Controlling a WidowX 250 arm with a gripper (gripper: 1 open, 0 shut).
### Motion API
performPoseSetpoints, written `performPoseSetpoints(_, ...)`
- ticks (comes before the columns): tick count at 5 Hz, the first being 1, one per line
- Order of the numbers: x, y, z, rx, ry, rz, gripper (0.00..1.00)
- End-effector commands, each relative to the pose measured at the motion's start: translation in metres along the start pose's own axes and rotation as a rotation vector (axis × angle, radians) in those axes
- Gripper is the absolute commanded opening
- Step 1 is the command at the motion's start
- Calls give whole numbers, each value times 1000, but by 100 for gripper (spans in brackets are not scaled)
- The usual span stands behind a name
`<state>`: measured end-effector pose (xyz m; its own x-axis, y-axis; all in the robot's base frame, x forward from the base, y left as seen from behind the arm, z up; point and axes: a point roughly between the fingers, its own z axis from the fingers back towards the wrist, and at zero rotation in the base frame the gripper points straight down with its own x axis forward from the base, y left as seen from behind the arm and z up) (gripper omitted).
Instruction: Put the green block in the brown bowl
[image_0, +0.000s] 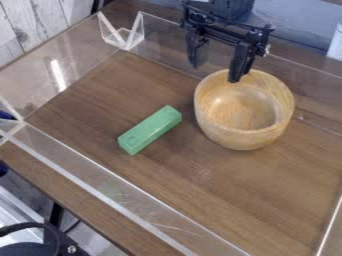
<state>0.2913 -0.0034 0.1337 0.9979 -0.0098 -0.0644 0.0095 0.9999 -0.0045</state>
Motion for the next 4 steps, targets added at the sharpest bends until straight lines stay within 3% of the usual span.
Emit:
performPoseSetpoints(1,-10,5,-4,1,11,0,100)
performPoseSetpoints(2,-31,15,-10,1,15,0,100)
performPoseSetpoints(3,-49,42,-20,-15,-15,40,100)
performPoseSetpoints(4,-57,71,-27,-19,-31,58,100)
